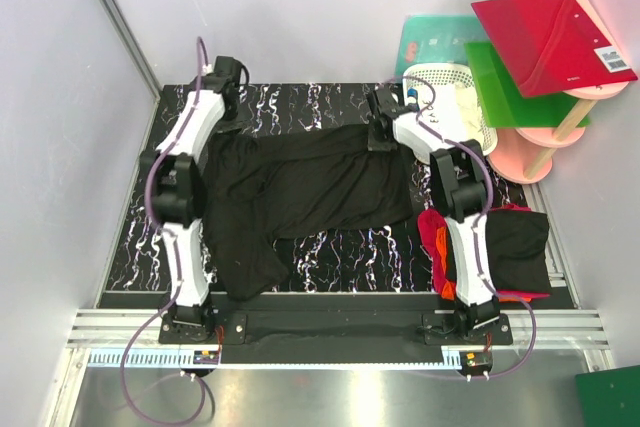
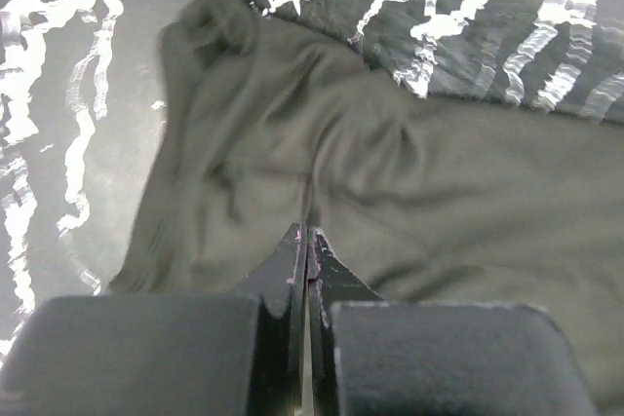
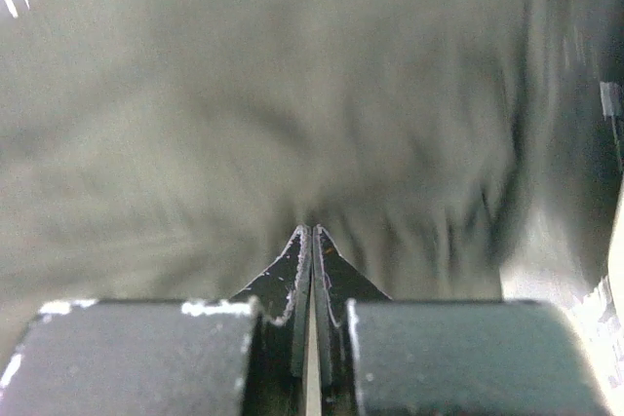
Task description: Fold and stack the t-shirts
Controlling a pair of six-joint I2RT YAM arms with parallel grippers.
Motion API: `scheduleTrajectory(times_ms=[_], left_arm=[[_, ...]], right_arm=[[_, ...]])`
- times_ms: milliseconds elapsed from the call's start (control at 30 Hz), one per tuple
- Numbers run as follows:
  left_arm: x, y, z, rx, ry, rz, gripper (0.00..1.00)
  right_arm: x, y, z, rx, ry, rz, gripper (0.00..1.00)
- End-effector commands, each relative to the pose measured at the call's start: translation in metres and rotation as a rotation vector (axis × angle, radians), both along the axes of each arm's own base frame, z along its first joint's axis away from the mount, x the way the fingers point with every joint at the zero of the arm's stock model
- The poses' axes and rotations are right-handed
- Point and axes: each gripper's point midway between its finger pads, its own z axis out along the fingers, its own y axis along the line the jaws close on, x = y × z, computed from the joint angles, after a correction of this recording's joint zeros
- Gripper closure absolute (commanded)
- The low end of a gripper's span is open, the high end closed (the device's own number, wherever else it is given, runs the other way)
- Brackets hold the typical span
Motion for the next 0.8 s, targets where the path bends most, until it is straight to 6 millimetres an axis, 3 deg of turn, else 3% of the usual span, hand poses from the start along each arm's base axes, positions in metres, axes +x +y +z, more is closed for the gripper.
scheduleTrajectory(times_ms=[0,33,67,133,167,233,267,333,367,500,567,600,667,700,767], left_arm=[[-0.022,-0.001,0.038,0.004,-0.095,-0.016,1.0],[-0.036,0.001,0.02,0.009,-0.04,-0.009,1.0],[-0.042,0.003,0.01,0.016,-0.011,-0.005,1.0],[-0.057,0.003,-0.023,0.016,0.078,-0.001,1.0],[-0.061,0.001,-0.034,0.007,0.105,0.002,1.0],[-0.066,-0.001,-0.06,0.002,0.155,0.005,1.0],[-0.067,-0.001,-0.068,0.001,0.17,0.007,1.0],[-0.068,-0.003,-0.083,-0.002,0.199,0.007,1.0],[-0.069,-0.003,-0.087,-0.004,0.21,0.007,1.0],[-0.068,-0.004,-0.11,0.0,0.265,0.01,1.0],[-0.063,-0.004,-0.105,0.005,0.276,0.011,1.0],[-0.063,-0.004,-0.113,0.008,0.304,0.011,1.0],[-0.054,-0.008,-0.104,0.003,0.323,0.002,1.0],[-0.039,-0.01,-0.104,0.001,0.309,-0.002,1.0],[-0.038,-0.008,-0.103,0.017,0.353,-0.006,1.0]], right_arm=[[-0.007,0.01,0.083,0.138,-0.217,0.057,0.93],[-0.011,0.011,0.09,0.158,-0.234,0.066,0.92],[-0.014,0.012,0.111,0.182,-0.276,0.072,0.92],[-0.022,0.012,0.116,0.201,-0.296,0.077,0.92],[-0.025,0.011,0.13,0.211,-0.323,0.08,0.92],[-0.031,0.009,0.135,0.215,-0.34,0.089,0.92],[-0.034,0.008,0.147,0.22,-0.367,0.097,0.91],[-0.039,0.006,0.152,0.22,-0.38,0.103,0.91],[-0.042,0.005,0.162,0.221,-0.403,0.111,0.91],[-0.051,0.0,0.174,0.225,-0.434,0.108,0.9],[-0.053,-0.002,0.185,0.227,-0.464,0.105,0.9],[-0.054,-0.003,0.186,0.225,-0.469,0.102,0.89],[-0.055,-0.006,0.192,0.219,-0.484,0.1,0.89],[-0.055,-0.006,0.193,0.216,-0.486,0.1,0.89],[-0.056,-0.009,0.197,0.212,-0.499,0.093,0.89]])
